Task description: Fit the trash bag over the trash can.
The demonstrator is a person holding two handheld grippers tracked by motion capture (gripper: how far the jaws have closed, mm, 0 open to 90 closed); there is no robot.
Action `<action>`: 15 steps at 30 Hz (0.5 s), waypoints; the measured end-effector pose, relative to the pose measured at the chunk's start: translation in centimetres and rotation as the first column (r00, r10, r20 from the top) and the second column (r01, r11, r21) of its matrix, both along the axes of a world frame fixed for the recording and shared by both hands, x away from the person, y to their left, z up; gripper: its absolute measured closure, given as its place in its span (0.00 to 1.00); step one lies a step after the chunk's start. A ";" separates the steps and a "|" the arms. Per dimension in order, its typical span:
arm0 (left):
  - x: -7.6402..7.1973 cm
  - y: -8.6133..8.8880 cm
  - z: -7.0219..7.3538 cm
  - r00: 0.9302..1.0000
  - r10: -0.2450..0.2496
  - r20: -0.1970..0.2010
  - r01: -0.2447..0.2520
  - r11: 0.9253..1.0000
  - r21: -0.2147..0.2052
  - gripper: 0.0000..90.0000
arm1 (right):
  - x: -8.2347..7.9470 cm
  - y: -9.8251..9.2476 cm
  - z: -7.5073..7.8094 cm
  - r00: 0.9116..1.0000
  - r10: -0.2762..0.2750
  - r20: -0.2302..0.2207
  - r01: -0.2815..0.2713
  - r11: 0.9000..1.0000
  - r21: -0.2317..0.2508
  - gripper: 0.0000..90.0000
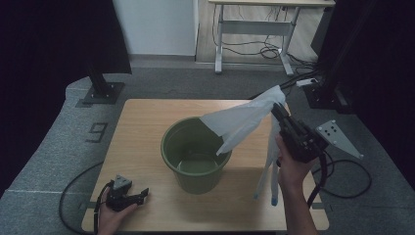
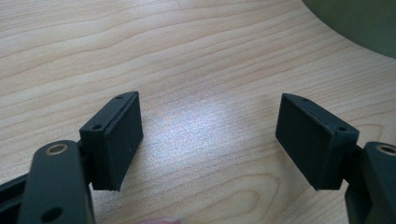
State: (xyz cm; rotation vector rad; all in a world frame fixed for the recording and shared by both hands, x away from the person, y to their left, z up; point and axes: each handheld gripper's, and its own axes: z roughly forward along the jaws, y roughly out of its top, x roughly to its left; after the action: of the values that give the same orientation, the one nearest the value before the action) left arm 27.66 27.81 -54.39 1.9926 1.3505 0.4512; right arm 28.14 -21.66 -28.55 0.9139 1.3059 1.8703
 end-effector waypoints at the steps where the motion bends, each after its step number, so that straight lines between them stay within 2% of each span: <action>1: 0.0 0.0 0.0 1.000 0.000 0.000 0.000 1.000 -0.001 0.25 | 0.0 0.2 0.1 1.000 0.003 0.003 -0.003 1.000 -0.003 0.99; 7: 0.0 0.0 0.0 1.000 0.000 -0.001 0.000 1.000 -0.004 0.25 | 0.1 2.2 -0.1 1.000 0.022 0.005 -0.022 1.000 -0.022 0.99; 15: 0.0 0.0 0.0 1.000 0.001 0.000 -0.001 1.000 -0.002 0.25 | 0.5 4.8 -2.8 0.998 0.040 -0.048 -0.044 0.996 -0.079 0.99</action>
State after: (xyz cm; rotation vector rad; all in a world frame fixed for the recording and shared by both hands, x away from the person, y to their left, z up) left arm 27.65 27.83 -54.39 1.9905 1.3511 0.4499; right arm 28.69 -16.83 -31.36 0.8994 1.4277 1.8245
